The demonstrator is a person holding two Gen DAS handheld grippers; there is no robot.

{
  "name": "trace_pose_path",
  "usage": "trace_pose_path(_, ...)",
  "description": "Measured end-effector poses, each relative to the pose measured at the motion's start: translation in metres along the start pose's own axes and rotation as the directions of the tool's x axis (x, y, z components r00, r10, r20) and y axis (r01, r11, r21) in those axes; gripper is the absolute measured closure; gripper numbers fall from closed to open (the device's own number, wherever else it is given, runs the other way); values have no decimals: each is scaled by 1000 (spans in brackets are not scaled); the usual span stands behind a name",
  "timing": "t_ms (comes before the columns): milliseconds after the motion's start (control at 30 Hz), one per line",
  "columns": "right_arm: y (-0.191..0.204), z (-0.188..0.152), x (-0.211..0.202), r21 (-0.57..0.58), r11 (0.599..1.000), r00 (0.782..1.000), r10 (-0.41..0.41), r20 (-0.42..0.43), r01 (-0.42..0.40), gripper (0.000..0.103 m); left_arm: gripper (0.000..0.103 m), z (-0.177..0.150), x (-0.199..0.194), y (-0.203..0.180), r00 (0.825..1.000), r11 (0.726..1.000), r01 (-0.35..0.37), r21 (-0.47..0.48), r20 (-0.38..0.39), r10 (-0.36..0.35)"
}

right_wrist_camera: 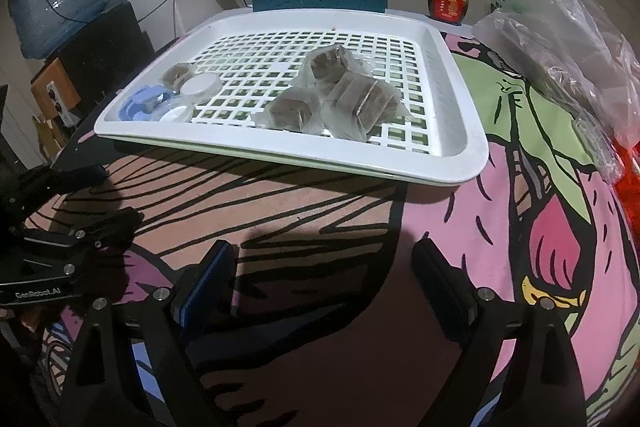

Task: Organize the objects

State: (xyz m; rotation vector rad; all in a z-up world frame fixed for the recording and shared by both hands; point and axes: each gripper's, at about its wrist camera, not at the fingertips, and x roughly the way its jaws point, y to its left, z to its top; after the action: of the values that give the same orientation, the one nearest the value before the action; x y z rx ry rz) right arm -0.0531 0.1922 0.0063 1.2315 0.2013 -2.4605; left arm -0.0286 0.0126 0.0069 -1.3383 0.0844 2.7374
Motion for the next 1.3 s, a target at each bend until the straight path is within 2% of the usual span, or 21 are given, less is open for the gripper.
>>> trace_pose_path(133, -2, -1, 2, -3, 999, 999, -35, -12, 35, 8, 12, 0, 2, 1, 1000, 1000, 0, -7, -12, 0)
trace_pose_path(200, -4, -1, 3, 6, 999, 999, -40, -18, 40, 4, 9, 0, 3, 0, 1000, 1000, 0, -3, -16, 0)
trace_pose_path(433, -6, 0, 5, 12, 999, 999, -47, -25, 47, 0, 0, 0, 6, 1, 1000, 1000, 5, 1, -30, -5)
trace_pose_path(1300, -5, -3, 5, 20, 998, 998, -55, -24, 56, 0, 0, 0, 7, -2, 999, 1000, -6, -5, -32, 5)
